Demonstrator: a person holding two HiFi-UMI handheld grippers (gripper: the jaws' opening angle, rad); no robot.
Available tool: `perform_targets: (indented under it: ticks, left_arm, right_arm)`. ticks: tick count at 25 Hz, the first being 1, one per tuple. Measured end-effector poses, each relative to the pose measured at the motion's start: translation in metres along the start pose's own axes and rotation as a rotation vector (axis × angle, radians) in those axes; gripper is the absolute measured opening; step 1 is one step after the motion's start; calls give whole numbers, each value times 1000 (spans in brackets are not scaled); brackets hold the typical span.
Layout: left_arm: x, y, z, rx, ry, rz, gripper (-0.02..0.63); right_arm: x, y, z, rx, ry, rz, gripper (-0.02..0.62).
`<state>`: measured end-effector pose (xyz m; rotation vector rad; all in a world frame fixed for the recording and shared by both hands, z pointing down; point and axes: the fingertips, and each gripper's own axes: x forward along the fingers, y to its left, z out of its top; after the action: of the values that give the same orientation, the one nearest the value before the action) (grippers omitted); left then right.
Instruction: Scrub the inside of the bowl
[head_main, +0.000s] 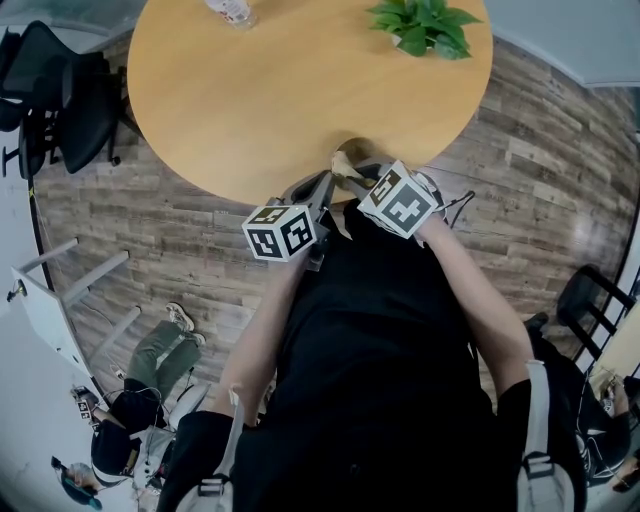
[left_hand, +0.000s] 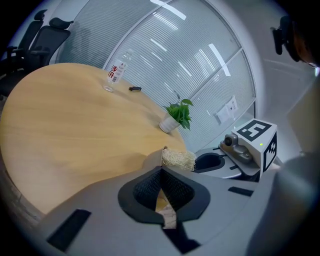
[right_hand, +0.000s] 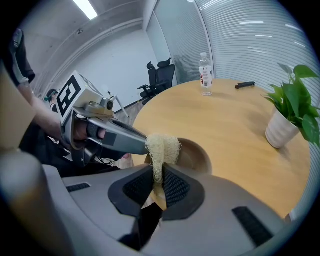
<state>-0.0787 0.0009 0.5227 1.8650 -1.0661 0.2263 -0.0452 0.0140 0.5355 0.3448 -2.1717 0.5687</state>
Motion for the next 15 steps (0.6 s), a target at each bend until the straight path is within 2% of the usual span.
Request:
perform_targets:
  ticks: [5,15]
  left_arm:
    - [-2,6,0,-9,1,23,11]
    - [-5,26,-7,-89,14,81,11]
  right_arm:
    - [-6,-4,4,9,-7,-15,37]
    - [-57,-24,28,91,-163,-80,37]
